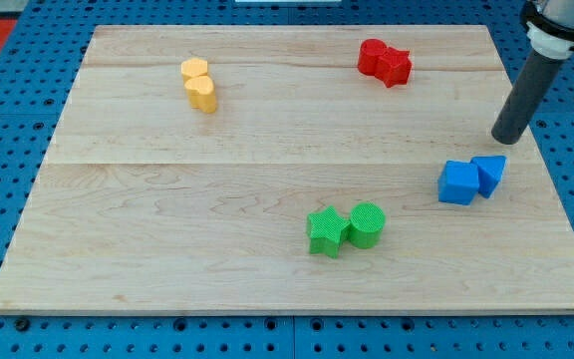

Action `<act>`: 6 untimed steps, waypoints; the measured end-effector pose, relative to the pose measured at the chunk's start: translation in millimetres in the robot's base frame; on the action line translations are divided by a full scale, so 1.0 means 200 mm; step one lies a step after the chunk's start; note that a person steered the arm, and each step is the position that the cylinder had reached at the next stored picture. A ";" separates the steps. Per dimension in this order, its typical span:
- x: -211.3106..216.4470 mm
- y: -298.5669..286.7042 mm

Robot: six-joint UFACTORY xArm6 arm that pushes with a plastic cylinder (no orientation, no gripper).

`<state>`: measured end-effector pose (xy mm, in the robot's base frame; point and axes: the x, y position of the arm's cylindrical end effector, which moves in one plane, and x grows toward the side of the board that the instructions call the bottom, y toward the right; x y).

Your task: Place your arm above the blue cube

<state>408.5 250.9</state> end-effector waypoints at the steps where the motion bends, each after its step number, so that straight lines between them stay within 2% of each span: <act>1: 0.00 0.00; 6: 0.00 -0.25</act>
<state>409.5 201.5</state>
